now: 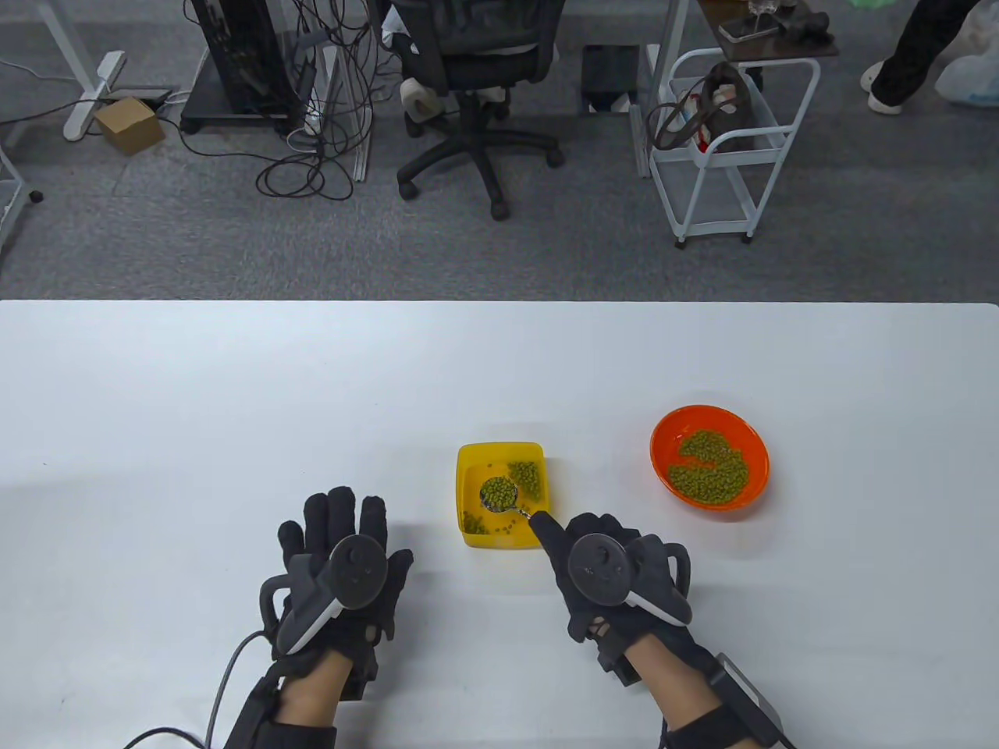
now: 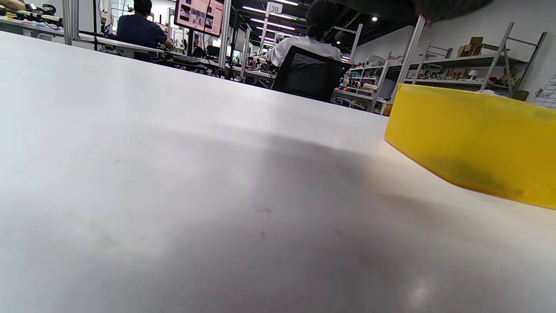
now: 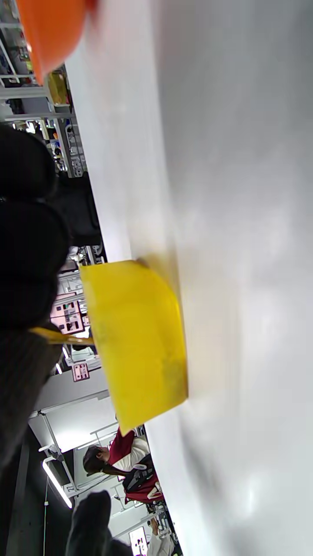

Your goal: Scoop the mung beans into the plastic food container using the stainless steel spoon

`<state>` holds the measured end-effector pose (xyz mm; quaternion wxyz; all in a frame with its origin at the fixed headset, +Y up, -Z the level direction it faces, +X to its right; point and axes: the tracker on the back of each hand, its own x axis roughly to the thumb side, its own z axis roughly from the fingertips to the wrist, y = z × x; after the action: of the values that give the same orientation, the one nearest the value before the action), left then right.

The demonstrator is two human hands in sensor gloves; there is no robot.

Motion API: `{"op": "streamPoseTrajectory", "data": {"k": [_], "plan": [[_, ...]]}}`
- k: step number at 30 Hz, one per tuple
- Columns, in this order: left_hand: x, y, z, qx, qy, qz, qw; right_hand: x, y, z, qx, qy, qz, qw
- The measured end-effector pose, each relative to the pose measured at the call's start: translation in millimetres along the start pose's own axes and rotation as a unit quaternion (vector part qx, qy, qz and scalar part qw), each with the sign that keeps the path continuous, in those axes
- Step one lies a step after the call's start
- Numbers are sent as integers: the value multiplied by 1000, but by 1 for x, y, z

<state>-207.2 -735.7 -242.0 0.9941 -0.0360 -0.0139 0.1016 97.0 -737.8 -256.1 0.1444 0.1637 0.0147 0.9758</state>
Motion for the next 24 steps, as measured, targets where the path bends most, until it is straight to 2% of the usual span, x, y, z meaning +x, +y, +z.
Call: {"op": "streamPoseTrajectory", "data": {"k": [5,11,18,24], "plan": [[0,0,0,-2,1,-1,1000,-6,-3,-5,25,2,-61,998],[0,0,0,-1,0,-1,1000,-22,-1,-8,55,21,-217,974],[0,0,0,-1,0,-1,1000,-32,-3,-9,58,25,-300,952],[0,0,0,-3,0,-1,1000,-35,-6,-8,52,24,-316,947]]}}
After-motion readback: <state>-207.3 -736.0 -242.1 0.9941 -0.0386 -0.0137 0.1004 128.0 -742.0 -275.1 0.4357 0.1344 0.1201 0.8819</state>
